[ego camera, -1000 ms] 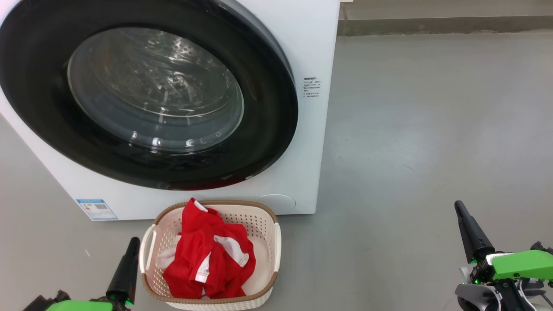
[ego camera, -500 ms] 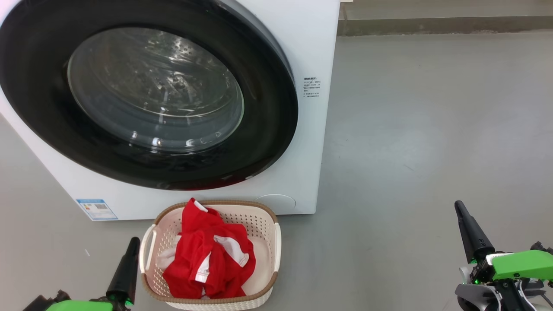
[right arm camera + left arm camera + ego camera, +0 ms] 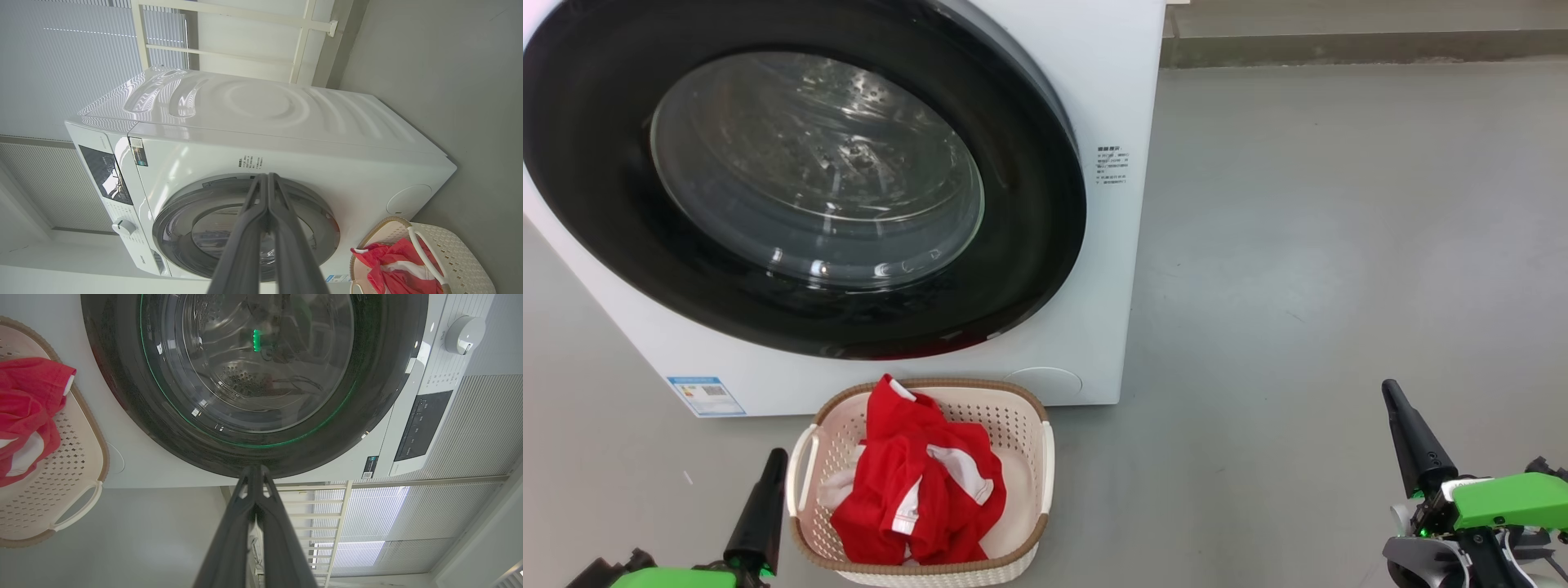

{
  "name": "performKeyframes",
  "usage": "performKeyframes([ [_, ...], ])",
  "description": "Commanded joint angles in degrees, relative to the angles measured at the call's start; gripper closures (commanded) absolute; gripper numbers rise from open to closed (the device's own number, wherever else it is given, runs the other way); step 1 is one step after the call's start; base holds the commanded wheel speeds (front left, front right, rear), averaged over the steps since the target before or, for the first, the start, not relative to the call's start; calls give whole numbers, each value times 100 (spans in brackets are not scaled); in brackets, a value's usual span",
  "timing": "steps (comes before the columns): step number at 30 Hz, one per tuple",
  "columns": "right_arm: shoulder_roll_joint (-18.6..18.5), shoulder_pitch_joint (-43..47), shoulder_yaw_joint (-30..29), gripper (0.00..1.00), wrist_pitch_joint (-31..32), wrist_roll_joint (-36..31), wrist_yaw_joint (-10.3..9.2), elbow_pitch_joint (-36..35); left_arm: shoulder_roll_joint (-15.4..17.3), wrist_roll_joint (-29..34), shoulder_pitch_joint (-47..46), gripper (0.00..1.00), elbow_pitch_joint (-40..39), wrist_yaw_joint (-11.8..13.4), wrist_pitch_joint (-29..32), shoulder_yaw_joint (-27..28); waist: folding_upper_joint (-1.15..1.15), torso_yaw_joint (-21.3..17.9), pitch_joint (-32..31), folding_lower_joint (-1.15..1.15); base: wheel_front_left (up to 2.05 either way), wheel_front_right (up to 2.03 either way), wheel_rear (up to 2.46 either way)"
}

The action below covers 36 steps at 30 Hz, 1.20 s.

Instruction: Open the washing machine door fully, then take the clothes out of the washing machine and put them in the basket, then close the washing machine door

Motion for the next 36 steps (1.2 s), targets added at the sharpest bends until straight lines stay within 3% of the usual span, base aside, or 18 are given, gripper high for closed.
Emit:
performKeyframes([
  [1,-33,-237,76,100,34,-7,-3,-173,47,-38,-224,100,-124,-40,34,152,0,0,0,0,0,0,0],
  [36,-31,-238,73,100,36,-10,-3,-173,47,-39,-224,100,-124,-40,34,152,0,0,0,0,0,0,0],
])
